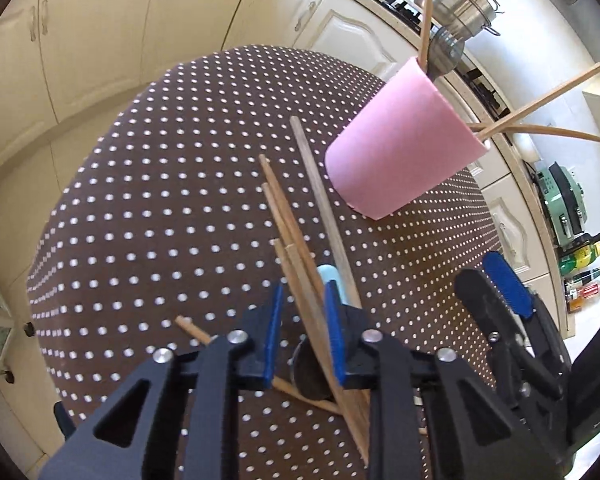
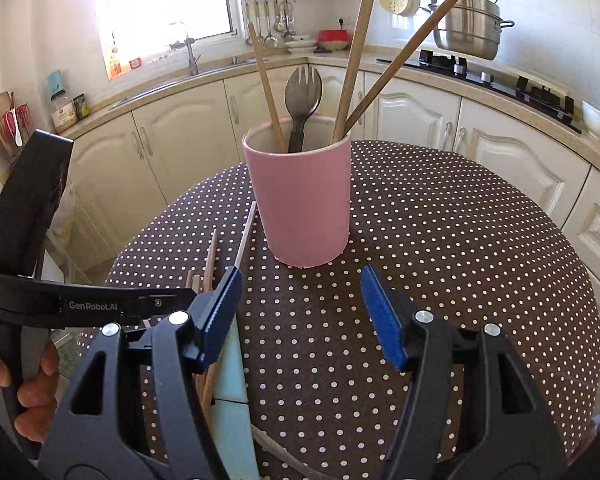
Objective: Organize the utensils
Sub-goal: 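Move both tools to the utensil pile and grasp chopsticks with the left tool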
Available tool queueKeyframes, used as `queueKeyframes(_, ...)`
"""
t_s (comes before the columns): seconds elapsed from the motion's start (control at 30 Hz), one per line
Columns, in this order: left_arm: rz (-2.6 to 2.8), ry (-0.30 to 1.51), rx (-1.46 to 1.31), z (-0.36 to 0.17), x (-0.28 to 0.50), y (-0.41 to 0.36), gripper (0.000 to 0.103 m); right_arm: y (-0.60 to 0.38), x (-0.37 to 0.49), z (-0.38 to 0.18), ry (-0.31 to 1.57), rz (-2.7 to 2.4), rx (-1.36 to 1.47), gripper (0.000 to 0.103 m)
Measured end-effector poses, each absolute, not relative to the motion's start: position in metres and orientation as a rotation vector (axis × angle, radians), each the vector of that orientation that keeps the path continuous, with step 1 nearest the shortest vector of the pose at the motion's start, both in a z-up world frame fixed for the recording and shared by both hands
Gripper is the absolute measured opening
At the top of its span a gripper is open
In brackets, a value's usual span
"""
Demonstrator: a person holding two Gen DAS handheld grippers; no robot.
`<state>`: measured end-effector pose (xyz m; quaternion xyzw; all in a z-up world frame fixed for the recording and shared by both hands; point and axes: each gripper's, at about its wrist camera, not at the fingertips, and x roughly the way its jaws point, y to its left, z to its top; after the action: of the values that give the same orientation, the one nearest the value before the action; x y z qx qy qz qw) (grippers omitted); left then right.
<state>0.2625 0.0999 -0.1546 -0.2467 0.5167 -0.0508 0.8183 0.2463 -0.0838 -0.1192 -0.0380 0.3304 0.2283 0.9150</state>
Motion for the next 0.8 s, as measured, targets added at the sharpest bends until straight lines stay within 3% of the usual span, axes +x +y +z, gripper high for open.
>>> queueKeyframes(0.1, -0.102, 1.096, -0.531, -0.158, 0.265, 0.098, 0.009, -0.082, 0.252, -0.122, 0.697, 0.478, -0.079, 0.062)
queueKeyframes(0.53, -0.013, 0.952, -0.513, -0.117, 0.253, 0.131, 0.007, -0.044, 0.293, -0.14, 0.898, 0.529, -0.071, 0.061)
queueKeyframes(0.7, 0.032, 0.931, -0.517, -0.11, 0.259, 0.15, 0.007, -0.022, 0.311, -0.146, 0.979, 0.549, -0.062, 0.038)
queueKeyframes(0.8, 0.037, 0.93, -0.526, -0.108, 0.265, 0.157, 0.006, -0.01, 0.318, -0.15, 1.016, 0.549, -0.069, 0.035)
